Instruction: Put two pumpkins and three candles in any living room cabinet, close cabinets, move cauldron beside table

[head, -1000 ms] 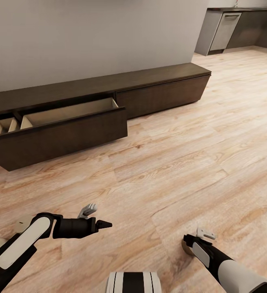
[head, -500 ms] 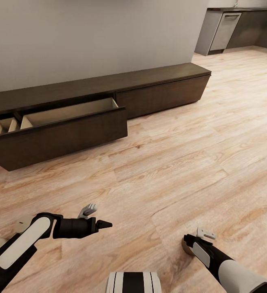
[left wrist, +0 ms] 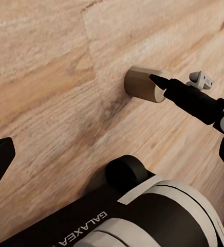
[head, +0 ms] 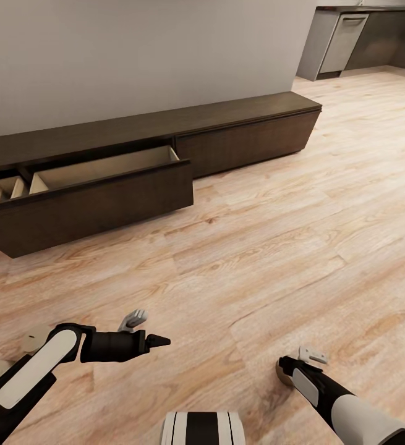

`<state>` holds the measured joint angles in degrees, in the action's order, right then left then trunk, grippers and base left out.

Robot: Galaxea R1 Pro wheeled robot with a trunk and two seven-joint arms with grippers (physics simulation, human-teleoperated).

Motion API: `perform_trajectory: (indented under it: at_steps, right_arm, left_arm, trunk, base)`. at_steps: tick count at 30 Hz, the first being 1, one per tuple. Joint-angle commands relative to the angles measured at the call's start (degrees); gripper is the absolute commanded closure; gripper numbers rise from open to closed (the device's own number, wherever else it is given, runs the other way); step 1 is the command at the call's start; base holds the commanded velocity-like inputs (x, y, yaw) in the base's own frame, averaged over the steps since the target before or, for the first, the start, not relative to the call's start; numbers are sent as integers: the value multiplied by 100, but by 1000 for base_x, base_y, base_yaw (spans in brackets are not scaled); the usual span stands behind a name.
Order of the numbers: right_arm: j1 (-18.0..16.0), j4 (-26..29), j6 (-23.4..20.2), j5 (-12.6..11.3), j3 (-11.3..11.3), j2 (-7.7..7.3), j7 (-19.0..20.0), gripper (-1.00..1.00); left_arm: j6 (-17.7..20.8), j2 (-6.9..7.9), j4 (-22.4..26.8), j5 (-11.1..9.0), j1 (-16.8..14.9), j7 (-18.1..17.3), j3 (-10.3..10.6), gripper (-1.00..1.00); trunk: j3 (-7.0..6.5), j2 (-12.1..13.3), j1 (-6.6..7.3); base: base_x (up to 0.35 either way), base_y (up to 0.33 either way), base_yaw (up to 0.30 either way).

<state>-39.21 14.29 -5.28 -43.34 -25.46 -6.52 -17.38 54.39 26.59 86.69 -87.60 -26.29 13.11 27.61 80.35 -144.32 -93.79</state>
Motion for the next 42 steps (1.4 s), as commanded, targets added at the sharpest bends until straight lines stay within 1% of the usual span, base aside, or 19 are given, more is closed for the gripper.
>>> perform_trajectory:
  at_steps: [1, 23, 26, 36, 42]
  right_arm:
    - [3, 9, -39, -69, -45, -8, -46, 100]
    - [2, 4, -78, -78, -41, -8, -46, 100]
    - [4, 4, -78, -78, -41, -8, -46, 100]
    - [5, 4, -78, -78, -43, -8, -46, 100]
    - [3, 4, -78, -78, -42, -8, -46, 100]
  left_arm:
    - [1, 4, 6, -59, -6, 58, 7, -100]
    - [-8, 3, 6, -56, -3, 66, 7, -100]
    - [-8, 0, 6, -56, -4, 67, 7, -100]
    - [-12, -3, 5, -56, -5, 61, 7, -100]
    - [-14, -4, 4, -53, -3, 68, 7, -100]
  trunk:
    - [5, -1, 0]
    - [5, -1, 0]
    - [-62, 3, 8]
    - [-62, 3, 8]
    - [-195, 11, 24]
  base:
    - [0, 0, 0]
    - [0, 0, 0]
    - [0, 0, 0]
    - [0, 0, 0]
    - [0, 0, 0]
